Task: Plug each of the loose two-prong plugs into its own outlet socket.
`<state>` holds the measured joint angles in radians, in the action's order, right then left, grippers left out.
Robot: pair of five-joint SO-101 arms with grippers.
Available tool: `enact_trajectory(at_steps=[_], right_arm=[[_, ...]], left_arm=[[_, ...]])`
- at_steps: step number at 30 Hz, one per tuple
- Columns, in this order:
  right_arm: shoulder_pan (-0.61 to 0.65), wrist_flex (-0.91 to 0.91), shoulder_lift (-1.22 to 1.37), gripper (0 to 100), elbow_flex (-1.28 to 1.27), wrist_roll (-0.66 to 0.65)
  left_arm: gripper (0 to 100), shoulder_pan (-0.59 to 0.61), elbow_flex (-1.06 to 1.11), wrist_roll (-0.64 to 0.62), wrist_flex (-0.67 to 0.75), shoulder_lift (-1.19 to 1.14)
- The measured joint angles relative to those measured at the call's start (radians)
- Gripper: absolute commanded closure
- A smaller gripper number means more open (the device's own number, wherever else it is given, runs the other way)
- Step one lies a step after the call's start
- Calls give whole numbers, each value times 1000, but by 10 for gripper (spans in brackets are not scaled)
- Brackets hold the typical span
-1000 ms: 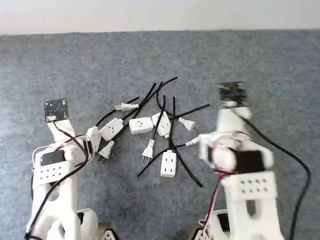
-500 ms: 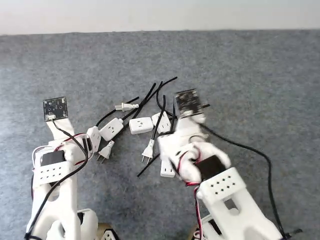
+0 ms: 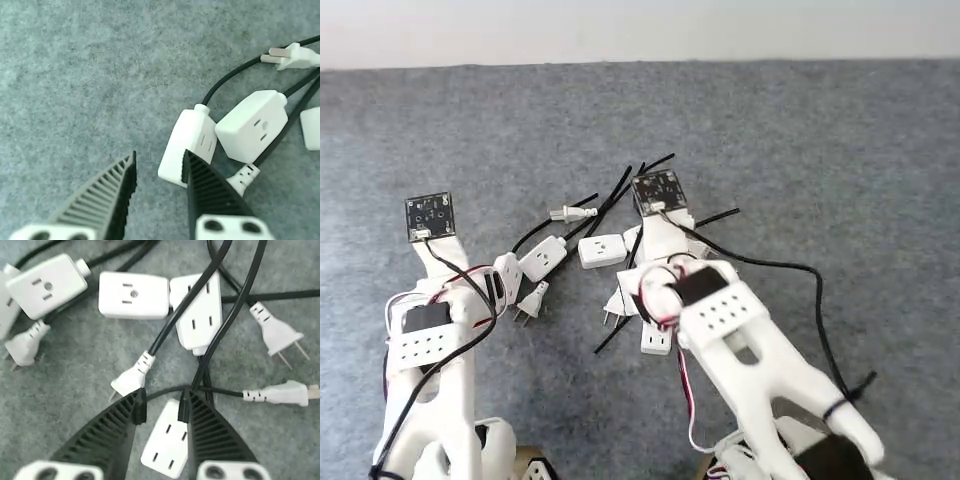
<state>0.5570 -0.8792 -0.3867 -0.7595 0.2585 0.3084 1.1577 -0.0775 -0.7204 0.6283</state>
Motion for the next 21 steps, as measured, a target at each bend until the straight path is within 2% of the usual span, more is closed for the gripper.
enact_trajectory(at_steps=[8,14,17,21], right_arm=[[6,-2,54,876,26,-71],[35,77,172,872,68,192],[103,86,284,873,160,232],[120,87,456,872,287,256]], left_arm=[[855,0,0,0,0,0],[855,0,0,0,0,0],[855,0,0,0,0,0],[855,0,0,0,0,0]])
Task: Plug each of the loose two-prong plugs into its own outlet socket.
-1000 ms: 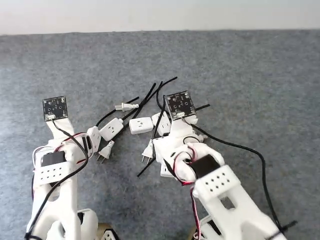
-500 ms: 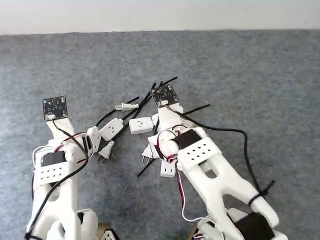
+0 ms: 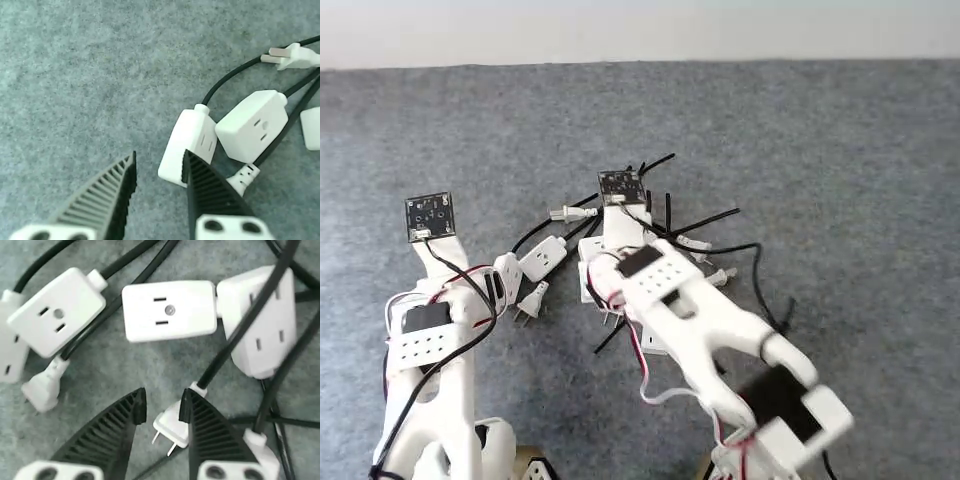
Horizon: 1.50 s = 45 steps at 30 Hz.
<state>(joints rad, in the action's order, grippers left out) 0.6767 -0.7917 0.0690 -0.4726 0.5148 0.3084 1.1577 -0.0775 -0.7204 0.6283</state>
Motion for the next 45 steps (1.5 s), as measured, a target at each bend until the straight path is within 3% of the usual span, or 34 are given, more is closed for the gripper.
enact_trajectory(at_steps=[6,18,45], right_arm=[[-8,-41,78,872,94,6],[-31,-72,-77,876,23,6],[-86,-64,-18,876,6,6]], left_arm=[[854,0,0,0,0,0],[852,0,0,0,0,0],[852,0,0,0,0,0]])
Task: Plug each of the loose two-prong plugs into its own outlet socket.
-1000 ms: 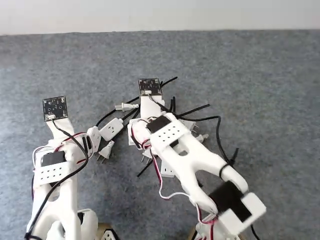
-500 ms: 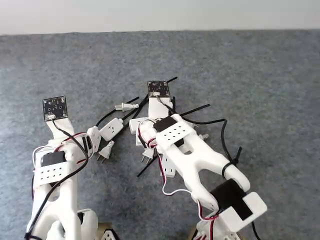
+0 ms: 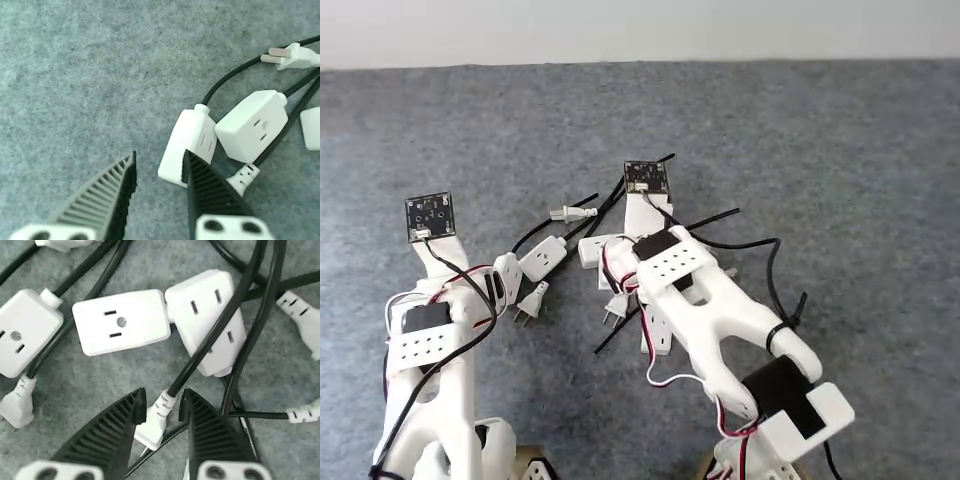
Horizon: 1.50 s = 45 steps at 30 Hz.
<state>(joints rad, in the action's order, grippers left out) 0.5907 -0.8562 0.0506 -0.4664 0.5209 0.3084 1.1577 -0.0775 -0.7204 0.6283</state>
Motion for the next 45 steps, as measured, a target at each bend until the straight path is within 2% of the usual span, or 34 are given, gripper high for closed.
enact_trajectory(at_steps=[7,15,21,26,29,35,45], right_arm=[[0,-2,129,876,12,0],[3,-46,138,877,49,0],[3,-48,130,947,49,0],[2,-57,124,953,49,-3],[2,-57,124,995,49,-43],[11,-74,124,991,57,-117],[117,-86,124,990,63,-238]], left_arm=[[852,0,0,0,0,0],[852,0,0,0,0,0],[852,0,0,2,0,0],[852,0,0,2,0,0],[852,0,0,2,0,0],[852,0,0,2,0,0],[852,0,0,2,0,0]])
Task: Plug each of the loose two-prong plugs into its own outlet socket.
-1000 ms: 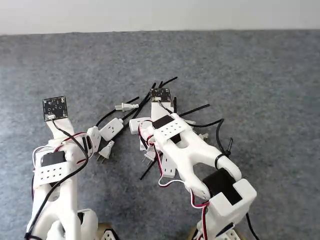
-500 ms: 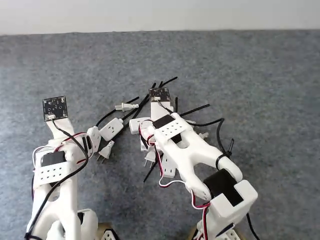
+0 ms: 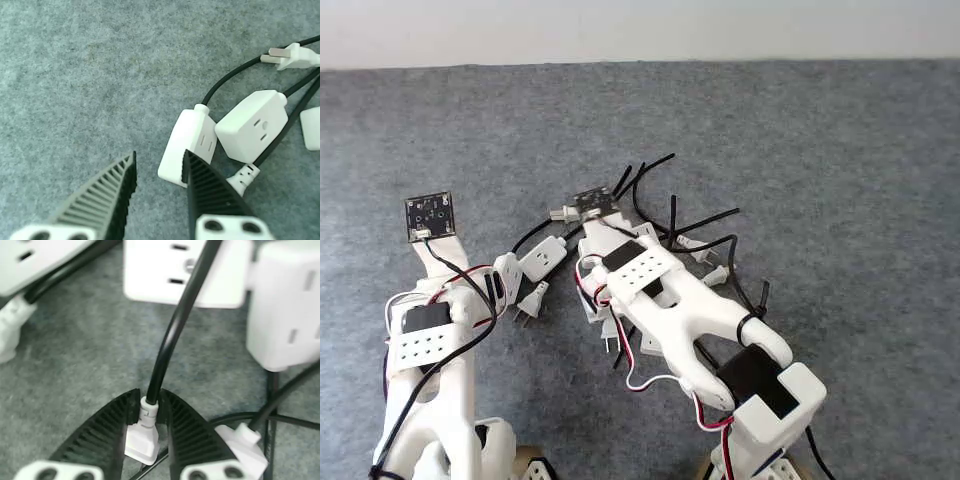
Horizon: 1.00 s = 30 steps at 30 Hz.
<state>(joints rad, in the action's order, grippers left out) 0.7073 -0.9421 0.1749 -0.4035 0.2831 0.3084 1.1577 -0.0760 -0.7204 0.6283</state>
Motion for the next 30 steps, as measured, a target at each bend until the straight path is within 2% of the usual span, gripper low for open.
enact_trajectory(at_steps=[3,8,18,24,30], right_arm=[[5,0,0,968,0,-20],[5,-2,0,843,0,-28],[5,18,0,846,0,-28],[-5,20,0,952,0,28],[-8,-20,0,894,21,35]], left_arm=[[852,0,0,0,0,0],[852,0,0,0,0,0],[852,0,0,0,0,0],[852,0,0,0,0,0],[852,0,0,0,11,0]])
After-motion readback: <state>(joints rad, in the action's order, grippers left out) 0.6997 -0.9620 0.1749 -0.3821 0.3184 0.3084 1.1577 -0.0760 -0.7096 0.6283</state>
